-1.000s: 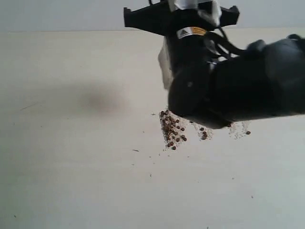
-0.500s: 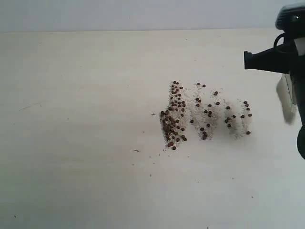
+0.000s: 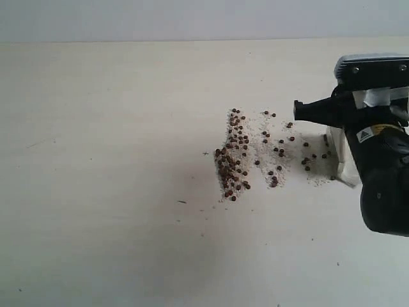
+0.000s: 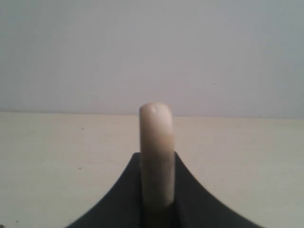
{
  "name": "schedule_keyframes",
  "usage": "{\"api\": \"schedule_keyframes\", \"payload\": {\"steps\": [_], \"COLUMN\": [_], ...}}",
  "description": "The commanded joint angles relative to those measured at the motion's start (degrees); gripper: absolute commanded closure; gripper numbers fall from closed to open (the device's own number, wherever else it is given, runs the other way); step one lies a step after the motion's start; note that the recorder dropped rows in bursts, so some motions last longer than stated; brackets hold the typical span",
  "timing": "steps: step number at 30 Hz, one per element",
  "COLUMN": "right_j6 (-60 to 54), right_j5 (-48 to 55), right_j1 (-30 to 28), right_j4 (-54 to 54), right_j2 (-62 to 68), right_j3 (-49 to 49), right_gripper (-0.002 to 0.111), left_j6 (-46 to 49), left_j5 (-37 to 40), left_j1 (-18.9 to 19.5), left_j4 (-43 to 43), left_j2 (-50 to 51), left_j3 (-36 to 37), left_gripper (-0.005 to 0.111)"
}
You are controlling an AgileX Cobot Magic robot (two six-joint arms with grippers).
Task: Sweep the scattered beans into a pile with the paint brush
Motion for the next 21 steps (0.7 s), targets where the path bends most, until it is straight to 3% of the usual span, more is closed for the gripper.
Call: {"api": "schedule_keyframes", "payload": {"steps": [1,7,11,21], "right_j6": [10.5,18.6,20.9,8.0], "right_j5": [3.7,4.6,5.4,4.5], "right_j1": [-0.1,-0.1,0.0,0.0], "right_j4": [-4.6,-13.5,-13.5,-12.3], "right_j2": [1.7,1.7,1.7,-4.1], "right_j3": [-0.9,-5.0,-5.6,-5.6], "right_gripper": [0.108,0.108,0.108,0.108], "left_j6": [0.3,0.3,0.3,0.3], "left_j5": [-0.3,-0.3,-0.3,-0.3], "left_j1": [0.1,0.1,0.1,0.1], "left_j4": [0.0,0.0,0.0,0.0], "left_j2": [-0.4,-0.4,-0.4,-0.4], "left_j3": [0.2,0.2,0.2,0.2], "left_gripper": [0.107,0.107,0.107,0.107]}}
